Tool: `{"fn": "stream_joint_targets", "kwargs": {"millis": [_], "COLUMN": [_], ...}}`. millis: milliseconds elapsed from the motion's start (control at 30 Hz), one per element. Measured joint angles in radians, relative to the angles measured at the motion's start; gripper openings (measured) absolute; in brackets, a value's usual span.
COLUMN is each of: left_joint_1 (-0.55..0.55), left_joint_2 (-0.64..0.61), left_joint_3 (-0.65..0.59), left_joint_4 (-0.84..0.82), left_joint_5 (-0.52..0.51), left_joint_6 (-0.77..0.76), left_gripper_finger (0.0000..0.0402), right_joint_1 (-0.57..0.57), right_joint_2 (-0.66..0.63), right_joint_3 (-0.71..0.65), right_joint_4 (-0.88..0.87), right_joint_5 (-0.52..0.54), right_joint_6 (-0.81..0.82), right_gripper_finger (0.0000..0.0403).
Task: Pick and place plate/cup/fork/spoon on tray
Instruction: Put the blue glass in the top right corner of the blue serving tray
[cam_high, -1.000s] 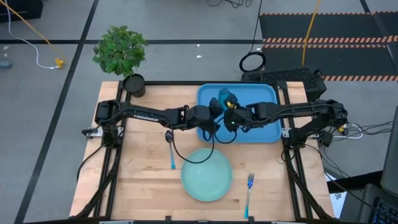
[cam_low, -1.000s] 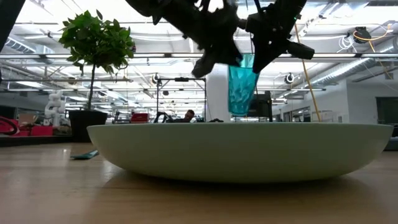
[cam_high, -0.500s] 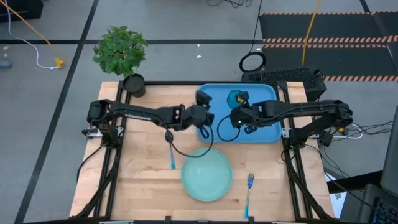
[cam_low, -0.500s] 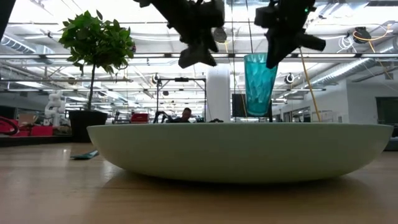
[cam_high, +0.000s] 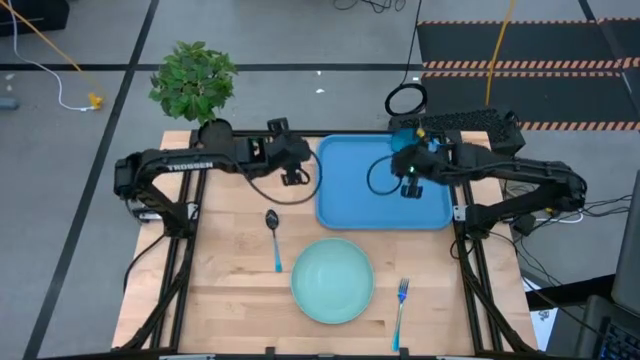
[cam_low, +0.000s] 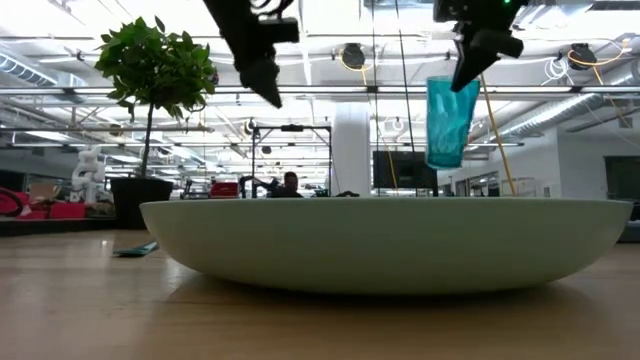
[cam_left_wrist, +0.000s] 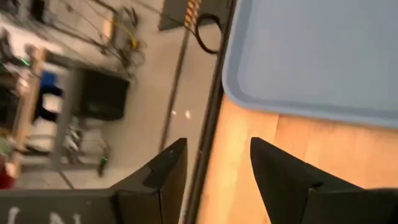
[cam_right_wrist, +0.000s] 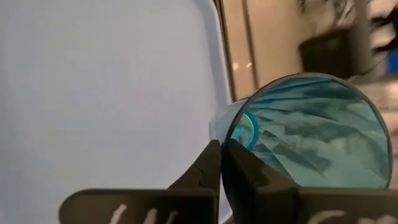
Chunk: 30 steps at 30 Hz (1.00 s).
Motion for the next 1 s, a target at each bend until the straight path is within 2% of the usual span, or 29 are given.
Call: {"fn": "stream_joint_targets", "kwargs": {"millis": [167,367,533,667,867,1000], "left_joint_1": [0.051,0.044,0.015,-0.009,-0.027,-0.027], "left_joint_2": [0.002,0.002,0.002,0.002,0.002,0.002], "left_joint_3": [0.0,0.0,0.0,0.0,0.0,0.0], "left_joint_4": [-0.029,-0.035,-0.041,-0.045,-0.054,-0.05], "left_joint_5": [0.078,0.106,0.127,0.158,0.16,0.16], "left_joint_6": [-0.078,-0.125,-0.126,-0.128,-0.127,-0.131], "left_gripper_finger": [0.0175,0.0175,0.0175,0.0175,0.0175,0.0175], "right_joint_1": [-0.13,-0.267,-0.375,-0.441,-0.535,-0.591], "right_joint_2": [-0.013,-0.015,-0.014,-0.014,-0.014,-0.014], "right_joint_3": [0.031,0.06,0.061,0.061,0.061,0.061], "right_joint_4": [-0.037,-0.081,-0.11,-0.138,-0.16,-0.151], "right_joint_5": [-0.148,-0.245,-0.301,-0.303,-0.377,-0.379], "right_joint_6": [0.067,0.078,0.075,0.073,0.045,0.021], "right_gripper_finger": [0.0,0.0,0.0,0.0,0.0,0.0]}}
